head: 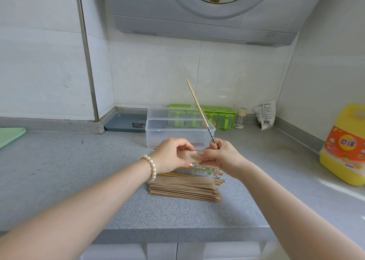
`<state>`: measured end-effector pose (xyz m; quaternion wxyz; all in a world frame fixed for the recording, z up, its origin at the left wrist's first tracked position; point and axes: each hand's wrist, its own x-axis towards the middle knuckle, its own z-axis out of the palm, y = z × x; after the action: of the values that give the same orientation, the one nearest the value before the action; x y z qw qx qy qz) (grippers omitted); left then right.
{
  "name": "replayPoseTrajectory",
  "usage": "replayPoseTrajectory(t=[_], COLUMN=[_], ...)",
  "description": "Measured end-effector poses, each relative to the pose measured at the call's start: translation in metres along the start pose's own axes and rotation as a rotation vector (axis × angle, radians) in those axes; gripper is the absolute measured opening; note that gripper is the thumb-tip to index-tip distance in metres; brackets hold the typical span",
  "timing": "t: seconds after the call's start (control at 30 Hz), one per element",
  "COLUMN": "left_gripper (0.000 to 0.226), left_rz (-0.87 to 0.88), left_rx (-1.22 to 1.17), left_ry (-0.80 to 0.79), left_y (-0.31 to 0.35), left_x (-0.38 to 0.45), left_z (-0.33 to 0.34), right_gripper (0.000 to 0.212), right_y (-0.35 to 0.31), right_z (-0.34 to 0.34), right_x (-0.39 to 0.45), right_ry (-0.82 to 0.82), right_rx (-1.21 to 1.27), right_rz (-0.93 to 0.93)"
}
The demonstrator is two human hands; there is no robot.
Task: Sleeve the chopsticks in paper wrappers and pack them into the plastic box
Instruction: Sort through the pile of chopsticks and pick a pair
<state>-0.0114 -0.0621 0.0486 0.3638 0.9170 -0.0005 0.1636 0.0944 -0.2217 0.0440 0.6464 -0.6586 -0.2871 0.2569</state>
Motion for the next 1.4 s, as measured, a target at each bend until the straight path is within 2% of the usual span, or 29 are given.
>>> replayPoseTrajectory(t=[0.37, 0.6, 0.9, 1.2, 1.33, 1.4], left_gripper=[0.033, 0.04, 0.03, 0.024, 0.027, 0.028], left_rz=[-0.003, -0.001, 0.048, 0.061, 0.009, -0.026], left_rx=[0.002, 0.057, 0.122, 0.101, 0.114, 0.114], left_ry=[0.001, 0.032, 0.055, 0.064, 0.08, 0.103], left_y=[0.0, 0.004, 0.009, 0.007, -0.001, -0.007], left_x=[-0.008, -0.01, -0.01, -0.009, -0.008, -0.008], left_z=[-0.005, -0.005, 0.002, 0.005, -0.002, -0.008], right_gripper=[0.049, 0.053, 0.052, 0.052, 0.032, 0.051], right_y=[0.002, 0.005, 0.011, 0.01, 0.003, 0.0], right_z=[0.018, 0.017, 0.016, 0.01, -0.008, -0.024], right_x=[0.005, 0.007, 0.008, 0.006, -0.005, -0.011], right_ry=[-0.05, -0.01, 0.052, 0.085, 0.142, 0.191], right_rx=[0.109, 0.12, 0.072, -0.075, -0.233, -0.334], right_rz=[-0.003, -0.008, 0.003, -0.024, -0.074, -0.077])
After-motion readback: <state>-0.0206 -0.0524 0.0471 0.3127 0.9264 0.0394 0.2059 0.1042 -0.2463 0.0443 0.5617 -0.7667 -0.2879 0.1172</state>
